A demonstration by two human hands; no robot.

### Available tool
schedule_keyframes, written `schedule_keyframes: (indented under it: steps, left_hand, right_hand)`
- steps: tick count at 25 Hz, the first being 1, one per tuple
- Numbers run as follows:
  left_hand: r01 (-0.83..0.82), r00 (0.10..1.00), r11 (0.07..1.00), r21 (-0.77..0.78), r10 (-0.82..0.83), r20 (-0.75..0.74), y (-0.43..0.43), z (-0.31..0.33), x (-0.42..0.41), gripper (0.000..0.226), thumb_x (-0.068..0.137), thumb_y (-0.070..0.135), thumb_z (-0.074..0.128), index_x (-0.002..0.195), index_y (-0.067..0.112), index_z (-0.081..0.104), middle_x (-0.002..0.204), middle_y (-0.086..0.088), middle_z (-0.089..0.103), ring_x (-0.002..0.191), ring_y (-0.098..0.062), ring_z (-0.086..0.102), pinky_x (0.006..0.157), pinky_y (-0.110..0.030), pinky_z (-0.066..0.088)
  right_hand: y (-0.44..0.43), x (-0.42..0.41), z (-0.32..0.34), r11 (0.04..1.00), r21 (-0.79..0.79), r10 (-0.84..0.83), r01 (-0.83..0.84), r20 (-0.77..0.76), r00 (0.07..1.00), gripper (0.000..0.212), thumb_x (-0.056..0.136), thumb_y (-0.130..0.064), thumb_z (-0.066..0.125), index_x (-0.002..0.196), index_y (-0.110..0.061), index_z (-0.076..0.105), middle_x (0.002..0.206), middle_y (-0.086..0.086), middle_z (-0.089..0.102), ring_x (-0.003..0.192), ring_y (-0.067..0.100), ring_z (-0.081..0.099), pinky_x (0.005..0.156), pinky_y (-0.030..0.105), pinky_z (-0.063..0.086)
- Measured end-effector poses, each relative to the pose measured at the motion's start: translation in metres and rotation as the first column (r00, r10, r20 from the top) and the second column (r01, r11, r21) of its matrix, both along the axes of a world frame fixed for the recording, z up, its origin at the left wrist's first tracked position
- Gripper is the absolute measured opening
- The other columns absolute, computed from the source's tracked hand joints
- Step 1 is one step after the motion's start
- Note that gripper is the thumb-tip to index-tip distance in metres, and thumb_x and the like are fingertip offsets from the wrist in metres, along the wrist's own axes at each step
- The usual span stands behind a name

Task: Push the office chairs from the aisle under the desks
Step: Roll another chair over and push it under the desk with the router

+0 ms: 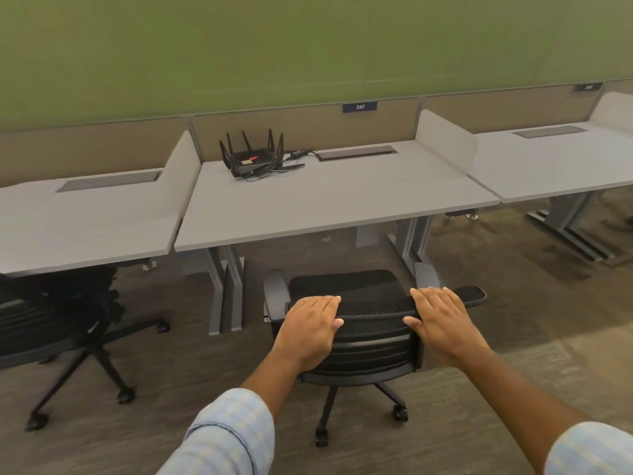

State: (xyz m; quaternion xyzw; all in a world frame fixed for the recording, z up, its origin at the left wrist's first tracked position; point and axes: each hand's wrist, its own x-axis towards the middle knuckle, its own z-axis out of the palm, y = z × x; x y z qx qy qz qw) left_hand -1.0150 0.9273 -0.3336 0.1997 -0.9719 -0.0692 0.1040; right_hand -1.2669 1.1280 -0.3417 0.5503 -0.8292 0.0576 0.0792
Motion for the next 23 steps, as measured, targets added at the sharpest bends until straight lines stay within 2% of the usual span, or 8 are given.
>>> schedule_keyframes:
  steps: [5, 9, 16, 19, 23]
  left_hand:
    - [-0.036, 0.999, 0.999, 0.021, 0.036, 0.008, -0.051, 0.000, -0.047, 0.058, 0.111, 0.048, 0.028, 0.160, 0.018, 0.035, 0.162, -0.003, 0.046, 0.150, -0.019, 0.039, 0.126, -0.043, 0.030]
    - [-0.069, 0.998, 0.997, 0.029, 0.069, 0.001, -0.076, 0.000, -0.089, 0.058, 0.112, 0.048, 0.029, 0.161, 0.017, 0.033, 0.163, -0.004, 0.044, 0.151, -0.020, 0.038, 0.127, -0.042, 0.029]
    - [-0.122, 0.992, 0.993, -0.002, 0.122, 0.013, -0.124, 0.002, -0.168, 0.062, 0.111, 0.054, 0.026, 0.159, 0.017, 0.038, 0.158, -0.004, 0.050, 0.146, -0.022, 0.044, 0.124, -0.042, 0.033]
    - [-0.135, 0.991, 0.991, -0.008, 0.135, 0.010, -0.145, 0.001, -0.194, 0.059, 0.111, 0.050, 0.030, 0.157, 0.015, 0.040, 0.156, -0.005, 0.052, 0.144, -0.024, 0.046, 0.123, -0.043, 0.033]
    - [-0.159, 0.987, 0.987, -0.016, 0.159, 0.023, -0.174, 0.005, -0.227, 0.054, 0.111, 0.047, 0.035, 0.154, 0.015, 0.042, 0.151, -0.005, 0.055, 0.138, -0.024, 0.049, 0.121, -0.043, 0.034]
  right_hand:
    - [-0.058, -0.052, 0.002, 0.999, 0.035, 0.019, -0.020, 0.029, 0.999, 0.089, 0.103, -0.073, 0.014, 0.146, -0.006, 0.055, 0.140, 0.012, 0.062, 0.134, 0.036, 0.053, 0.117, 0.057, 0.035]
    - [-0.093, -0.102, 0.005, 0.997, 0.068, 0.045, -0.047, 0.032, 0.998, 0.089, 0.102, -0.073, 0.011, 0.150, -0.008, 0.050, 0.145, 0.011, 0.059, 0.139, 0.033, 0.048, 0.122, 0.055, 0.030]
    - [-0.153, -0.188, 0.006, 0.992, 0.086, 0.084, -0.088, 0.052, 0.995, 0.091, 0.103, -0.073, 0.006, 0.153, -0.009, 0.045, 0.150, 0.011, 0.053, 0.143, 0.032, 0.043, 0.125, 0.052, 0.022]
    - [-0.178, -0.215, 0.003, 0.992, 0.079, 0.098, -0.102, 0.053, 0.994, 0.091, 0.101, -0.074, 0.003, 0.156, -0.011, 0.040, 0.154, 0.009, 0.049, 0.146, 0.031, 0.037, 0.126, 0.049, 0.016]
    - [-0.210, -0.245, 0.004, 0.991, 0.061, 0.116, -0.121, 0.071, 0.991, 0.093, 0.100, -0.074, 0.001, 0.154, -0.010, 0.042, 0.153, 0.010, 0.050, 0.145, 0.032, 0.037, 0.126, 0.051, 0.017]
